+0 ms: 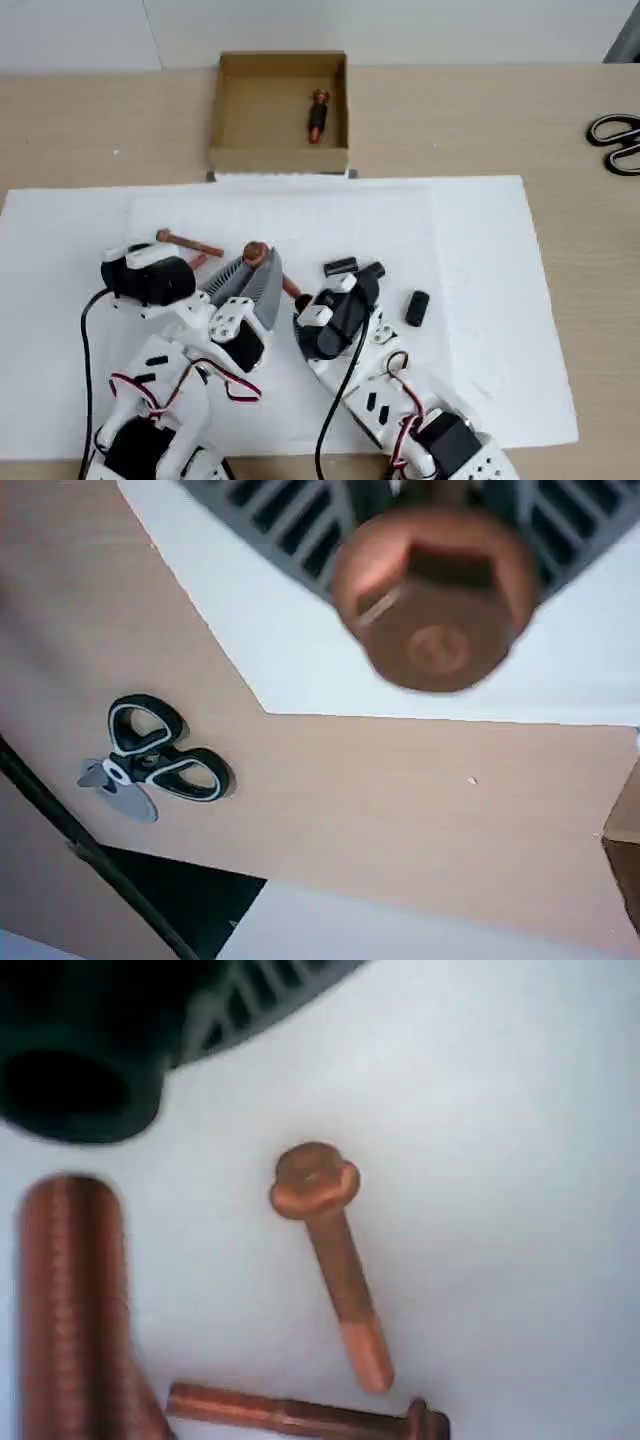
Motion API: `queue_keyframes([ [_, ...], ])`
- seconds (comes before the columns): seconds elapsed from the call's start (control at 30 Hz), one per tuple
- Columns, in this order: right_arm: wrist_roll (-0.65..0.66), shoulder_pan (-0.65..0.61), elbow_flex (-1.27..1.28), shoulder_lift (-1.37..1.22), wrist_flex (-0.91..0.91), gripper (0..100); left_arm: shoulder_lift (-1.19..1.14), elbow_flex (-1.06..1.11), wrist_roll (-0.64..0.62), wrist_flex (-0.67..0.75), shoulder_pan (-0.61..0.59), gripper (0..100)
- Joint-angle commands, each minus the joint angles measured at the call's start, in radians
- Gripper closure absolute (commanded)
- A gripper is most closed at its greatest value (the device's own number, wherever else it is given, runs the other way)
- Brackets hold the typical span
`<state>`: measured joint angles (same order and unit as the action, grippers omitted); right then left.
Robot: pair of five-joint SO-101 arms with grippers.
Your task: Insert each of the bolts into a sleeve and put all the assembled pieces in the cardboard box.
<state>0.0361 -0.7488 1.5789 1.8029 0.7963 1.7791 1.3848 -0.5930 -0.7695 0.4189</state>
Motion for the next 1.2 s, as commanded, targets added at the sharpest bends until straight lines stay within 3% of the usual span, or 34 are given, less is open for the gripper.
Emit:
queue_keyframes([
  [0.0, 0.008, -0.01, -0.058, 0.005, -0.027, 99.7, 0.009, -0.007, 0.006, 0.031, 0.006, 99],
  [0.2, 0.008, -0.068, -0.058, 0.005, -0.027, 99.7, 0.012, 0.031, 0.009, 0.031, 0.072, 99],
  [0.9, 0.009, -0.036, -0.048, 0.005, -0.019, 99.6, 0.008, -0.096, 0.043, 0.029, 0.066, 99],
  [1.17, 0.009, -0.036, -0.052, 0.005, -0.022, 99.6, 0.011, -0.061, 0.044, -0.037, 0.066, 99],
])
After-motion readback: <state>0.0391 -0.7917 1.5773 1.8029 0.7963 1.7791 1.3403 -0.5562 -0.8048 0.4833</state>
